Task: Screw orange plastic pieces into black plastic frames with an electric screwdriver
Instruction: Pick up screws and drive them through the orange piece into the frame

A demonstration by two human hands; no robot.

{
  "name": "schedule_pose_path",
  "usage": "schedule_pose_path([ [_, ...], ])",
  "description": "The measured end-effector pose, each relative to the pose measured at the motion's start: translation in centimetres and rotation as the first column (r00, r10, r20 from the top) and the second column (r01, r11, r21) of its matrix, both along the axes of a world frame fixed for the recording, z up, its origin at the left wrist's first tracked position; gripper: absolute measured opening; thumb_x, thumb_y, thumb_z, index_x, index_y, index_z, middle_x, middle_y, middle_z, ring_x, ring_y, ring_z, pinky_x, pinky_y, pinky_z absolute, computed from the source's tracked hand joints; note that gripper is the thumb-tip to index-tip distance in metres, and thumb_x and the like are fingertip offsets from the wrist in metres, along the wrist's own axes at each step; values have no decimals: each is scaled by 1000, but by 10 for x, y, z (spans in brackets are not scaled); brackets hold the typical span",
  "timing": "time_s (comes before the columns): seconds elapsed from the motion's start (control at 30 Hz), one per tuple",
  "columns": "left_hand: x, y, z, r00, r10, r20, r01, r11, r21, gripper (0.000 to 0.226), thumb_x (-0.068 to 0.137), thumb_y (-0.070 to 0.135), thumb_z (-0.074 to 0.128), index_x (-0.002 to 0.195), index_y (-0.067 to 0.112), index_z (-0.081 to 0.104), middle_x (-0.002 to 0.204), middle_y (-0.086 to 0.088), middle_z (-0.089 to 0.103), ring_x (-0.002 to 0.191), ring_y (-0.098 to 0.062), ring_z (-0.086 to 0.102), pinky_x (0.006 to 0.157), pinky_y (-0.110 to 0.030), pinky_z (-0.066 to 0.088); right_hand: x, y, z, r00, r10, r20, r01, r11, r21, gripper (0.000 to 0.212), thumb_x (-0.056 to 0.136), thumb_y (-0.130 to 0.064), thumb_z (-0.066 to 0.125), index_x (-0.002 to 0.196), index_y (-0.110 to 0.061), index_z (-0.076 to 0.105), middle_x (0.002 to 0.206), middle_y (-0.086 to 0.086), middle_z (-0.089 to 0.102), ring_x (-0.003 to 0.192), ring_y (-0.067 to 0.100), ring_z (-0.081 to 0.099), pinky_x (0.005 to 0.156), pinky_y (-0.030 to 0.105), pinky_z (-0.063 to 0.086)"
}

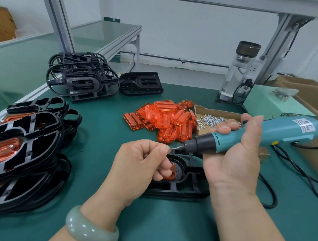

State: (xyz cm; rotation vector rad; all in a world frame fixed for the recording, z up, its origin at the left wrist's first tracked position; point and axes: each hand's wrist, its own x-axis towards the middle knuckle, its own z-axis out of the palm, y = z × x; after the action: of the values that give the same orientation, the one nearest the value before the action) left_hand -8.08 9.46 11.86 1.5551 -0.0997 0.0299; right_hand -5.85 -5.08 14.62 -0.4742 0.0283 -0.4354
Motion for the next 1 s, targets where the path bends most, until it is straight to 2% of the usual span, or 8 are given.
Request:
schedule_pose_path([
  [0.3,3,1,-1,999,-28,18,28,1000,-7,26,87,19,60,64,25,71,60,-2,67,55,-14,65,47,-16,45,3,-2,-4,1000,2,-7,-2,1000,7,21,81,-40,65,89,-25,52,65,-11,50,54,4,49,58,18,43],
  [0.47,4,3,0,999,-42,23,43,999,-24,13,78,30,65,82,21,73,72,-1,73,65,-14,70,49,-15,48,4,-3,-5,1000,-8,-21,8,1000,-5,21,80,-41,65,88,-25,52,64,-11,50,53,4,49,59,18,43],
  [0.57,7,14,-2,993,61,103,-75,988,135,8,80,27,69,85,32,71,75,7,72,67,-3,68,55,-9,46,5,-7,-5,999,-23,-39,22,999,-26,22,80,-38,67,86,-24,51,64,-10,50,52,5,50,57,17,45],
  [0.67,11,26,-7,968,41,248,-171,830,531,25,80,21,70,68,43,67,75,10,66,73,1,60,67,-7,43,7,-12,-5,996,-49,-70,45,997,-60,18,92,-33,62,80,-23,54,62,-9,51,50,6,50,56,18,45],
  [0.73,11,24,-9,968,-59,243,-127,722,680,15,81,23,69,71,35,69,78,8,62,77,-5,58,74,-24,48,8,-14,-4,994,-78,-75,71,993,-95,28,94,-29,62,67,-24,61,60,-8,52,49,6,50,53,18,45],
  [0.8,12,19,-10,964,-145,222,-92,604,792,5,83,28,65,82,25,69,80,3,60,79,-12,57,73,-36,49,9,-15,-3,990,-114,-81,102,985,-142,37,96,-26,61,59,-23,61,59,-7,52,48,7,50,50,18,44],
  [0.9,15,13,-10,963,-216,162,-50,446,894,14,86,37,58,90,30,70,85,5,55,89,-16,53,77,-36,48,11,-16,-5,978,-179,-105,153,964,-218,25,96,-24,62,74,-18,50,60,-5,50,49,9,49,51,21,44],
  [1.0,17,11,-10,969,-223,108,0,433,902,18,89,39,56,103,42,68,88,11,47,98,-15,48,83,-31,43,13,-18,-9,974,-193,-115,161,958,-237,24,96,-24,62,77,-18,49,61,-5,50,49,9,49,51,21,44],
])
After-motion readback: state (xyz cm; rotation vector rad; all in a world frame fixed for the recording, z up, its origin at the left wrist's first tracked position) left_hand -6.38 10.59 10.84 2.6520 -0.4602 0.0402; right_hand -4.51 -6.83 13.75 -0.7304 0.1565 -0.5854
